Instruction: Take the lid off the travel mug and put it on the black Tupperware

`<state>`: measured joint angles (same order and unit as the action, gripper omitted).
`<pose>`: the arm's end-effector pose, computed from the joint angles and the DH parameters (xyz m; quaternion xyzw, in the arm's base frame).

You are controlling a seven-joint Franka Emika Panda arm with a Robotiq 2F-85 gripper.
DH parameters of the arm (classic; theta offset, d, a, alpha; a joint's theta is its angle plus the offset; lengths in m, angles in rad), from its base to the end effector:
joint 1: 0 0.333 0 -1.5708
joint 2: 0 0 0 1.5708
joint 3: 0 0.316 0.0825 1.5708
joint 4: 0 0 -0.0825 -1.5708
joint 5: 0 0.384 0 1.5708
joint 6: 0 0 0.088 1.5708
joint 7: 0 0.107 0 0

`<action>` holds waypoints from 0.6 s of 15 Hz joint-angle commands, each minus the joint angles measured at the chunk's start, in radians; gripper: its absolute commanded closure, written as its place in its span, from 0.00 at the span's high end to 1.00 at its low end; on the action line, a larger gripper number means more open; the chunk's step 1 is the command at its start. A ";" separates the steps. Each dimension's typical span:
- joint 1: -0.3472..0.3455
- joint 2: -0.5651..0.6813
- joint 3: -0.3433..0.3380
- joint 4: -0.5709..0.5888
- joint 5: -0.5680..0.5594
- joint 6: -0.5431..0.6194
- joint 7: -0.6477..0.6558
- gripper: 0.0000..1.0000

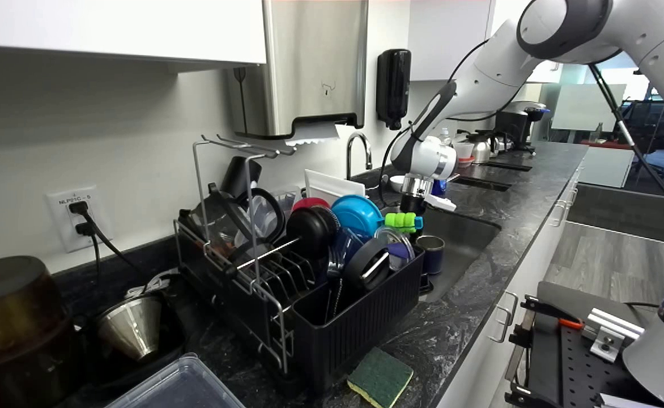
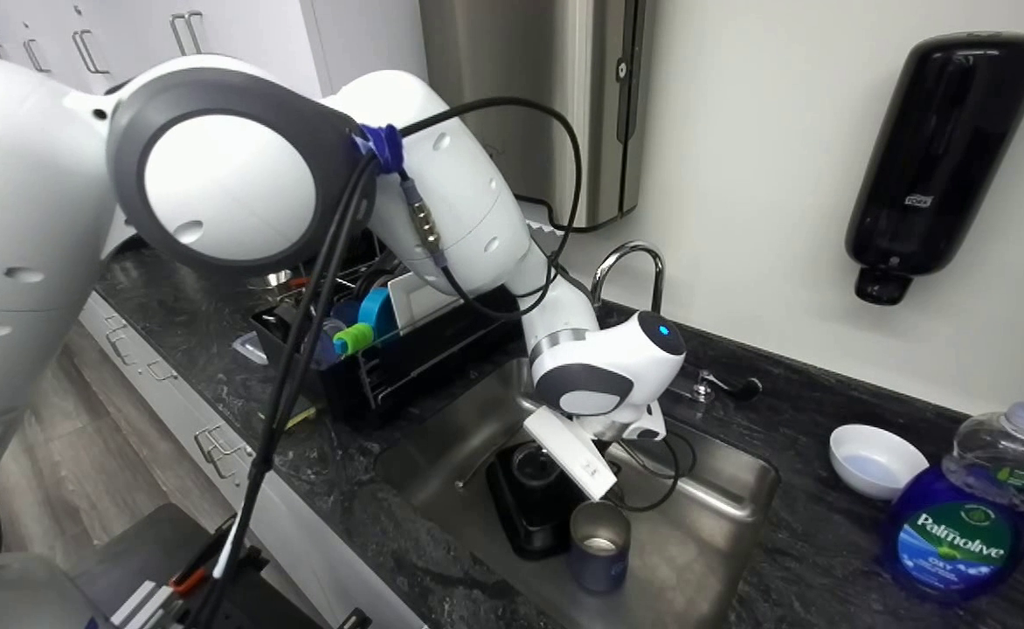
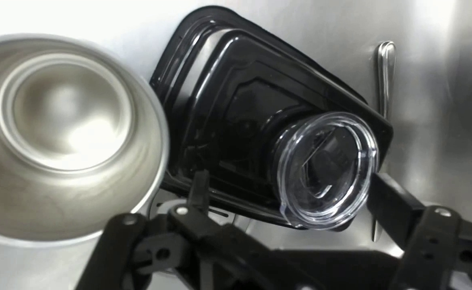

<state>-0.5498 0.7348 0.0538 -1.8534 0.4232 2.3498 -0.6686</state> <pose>0.5363 -0.2837 0.1055 -0.9781 0.0848 0.0164 0.1894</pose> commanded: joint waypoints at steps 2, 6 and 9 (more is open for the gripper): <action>0.006 -0.089 -0.024 -0.052 -0.042 -0.042 -0.034 1.00; 0.013 -0.182 -0.055 -0.096 -0.060 -0.054 -0.049 1.00; 0.021 -0.255 -0.101 -0.133 -0.086 -0.048 -0.045 1.00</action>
<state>-0.5479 0.5529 -0.0054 -1.9261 0.3606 2.2984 -0.7005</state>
